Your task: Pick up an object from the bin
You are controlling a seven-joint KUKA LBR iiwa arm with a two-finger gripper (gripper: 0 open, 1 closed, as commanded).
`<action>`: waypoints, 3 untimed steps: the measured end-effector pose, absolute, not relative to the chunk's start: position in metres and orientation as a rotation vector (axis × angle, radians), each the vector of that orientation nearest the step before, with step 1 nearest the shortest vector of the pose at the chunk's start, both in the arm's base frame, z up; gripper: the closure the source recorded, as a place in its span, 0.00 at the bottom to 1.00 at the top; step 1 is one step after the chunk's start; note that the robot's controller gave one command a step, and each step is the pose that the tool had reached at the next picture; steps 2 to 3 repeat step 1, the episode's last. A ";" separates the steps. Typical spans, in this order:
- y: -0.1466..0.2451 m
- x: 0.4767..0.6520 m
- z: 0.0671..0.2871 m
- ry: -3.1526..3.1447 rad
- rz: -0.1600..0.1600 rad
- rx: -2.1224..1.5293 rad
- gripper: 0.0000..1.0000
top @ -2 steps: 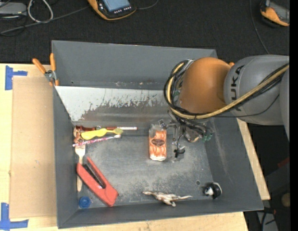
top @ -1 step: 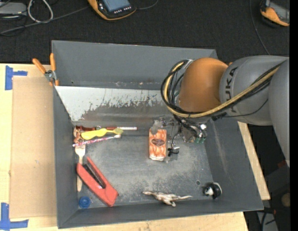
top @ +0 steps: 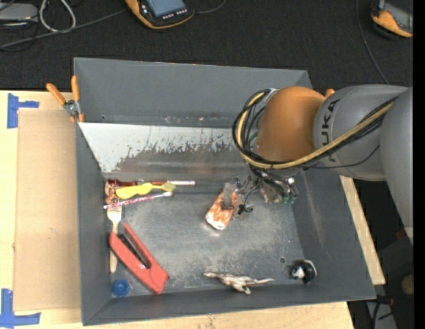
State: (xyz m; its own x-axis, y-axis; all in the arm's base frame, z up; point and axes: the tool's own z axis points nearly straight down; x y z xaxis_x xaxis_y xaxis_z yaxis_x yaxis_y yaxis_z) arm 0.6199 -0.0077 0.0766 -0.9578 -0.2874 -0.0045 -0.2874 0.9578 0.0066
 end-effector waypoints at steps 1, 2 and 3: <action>-0.008 0.620 0.077 3.105 0.011 -0.457 1.00; -0.008 0.620 0.077 3.105 0.011 -0.457 1.00; -0.008 0.620 0.077 3.105 0.011 -0.457 1.00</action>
Offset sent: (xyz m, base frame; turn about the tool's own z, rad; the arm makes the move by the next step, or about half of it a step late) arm -0.0153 -0.0047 0.1703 0.0650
